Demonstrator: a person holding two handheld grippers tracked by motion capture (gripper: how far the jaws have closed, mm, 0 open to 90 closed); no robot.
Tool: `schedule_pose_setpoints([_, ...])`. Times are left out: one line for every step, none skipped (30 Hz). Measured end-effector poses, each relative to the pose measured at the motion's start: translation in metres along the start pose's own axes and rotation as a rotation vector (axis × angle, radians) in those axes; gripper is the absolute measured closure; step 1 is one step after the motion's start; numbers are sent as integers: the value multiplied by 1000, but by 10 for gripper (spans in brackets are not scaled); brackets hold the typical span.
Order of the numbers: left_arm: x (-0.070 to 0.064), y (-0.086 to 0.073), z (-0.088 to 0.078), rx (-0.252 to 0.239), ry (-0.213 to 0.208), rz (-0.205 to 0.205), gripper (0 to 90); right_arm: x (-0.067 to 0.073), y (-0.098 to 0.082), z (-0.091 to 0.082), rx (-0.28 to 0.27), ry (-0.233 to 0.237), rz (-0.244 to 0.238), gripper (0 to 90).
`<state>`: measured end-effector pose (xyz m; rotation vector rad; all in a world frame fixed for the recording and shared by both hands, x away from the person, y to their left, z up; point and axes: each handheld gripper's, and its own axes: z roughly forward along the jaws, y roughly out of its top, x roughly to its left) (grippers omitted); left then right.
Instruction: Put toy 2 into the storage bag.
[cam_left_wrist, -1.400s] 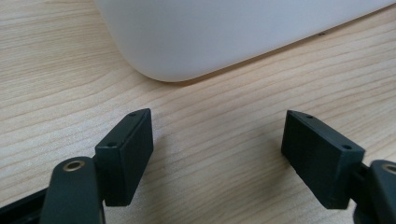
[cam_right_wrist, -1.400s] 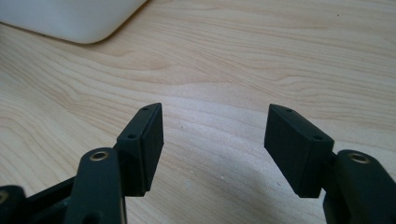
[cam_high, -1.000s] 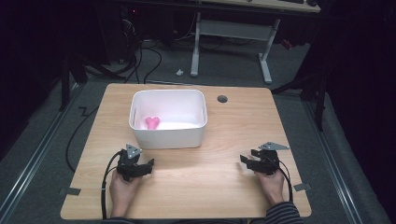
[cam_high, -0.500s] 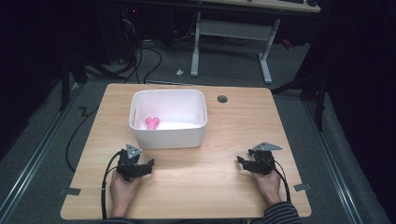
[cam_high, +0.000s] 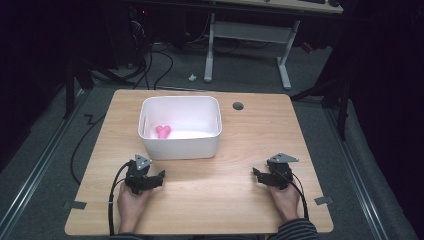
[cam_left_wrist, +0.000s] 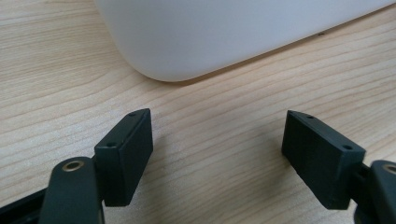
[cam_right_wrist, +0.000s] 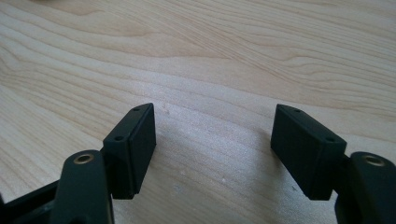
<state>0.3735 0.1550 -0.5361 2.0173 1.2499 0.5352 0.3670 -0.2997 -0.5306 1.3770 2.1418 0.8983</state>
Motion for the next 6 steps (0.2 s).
schedule_pose_setpoints([0,0,0,0,2,-2,251,0,0,0,0,-2,0,314])
schedule_pose_setpoints([0,0,0,0,2,-3,251,0,0,0,0,-2,1,314])
schedule_pose_setpoints([0,0,0,0,3,-3,251,0,0,0,0,-2,2,314])
schedule_pose_setpoints([0,0,0,0,3,-3,250,0,0,0,0,-2,1,314])
schedule_pose_setpoints([0,0,0,0,2,-2,249,0,0,0,0,-2,1,314])
schedule_pose_setpoints([0,0,0,1,2,-2,247,0,0,0,0,-2,2,313])
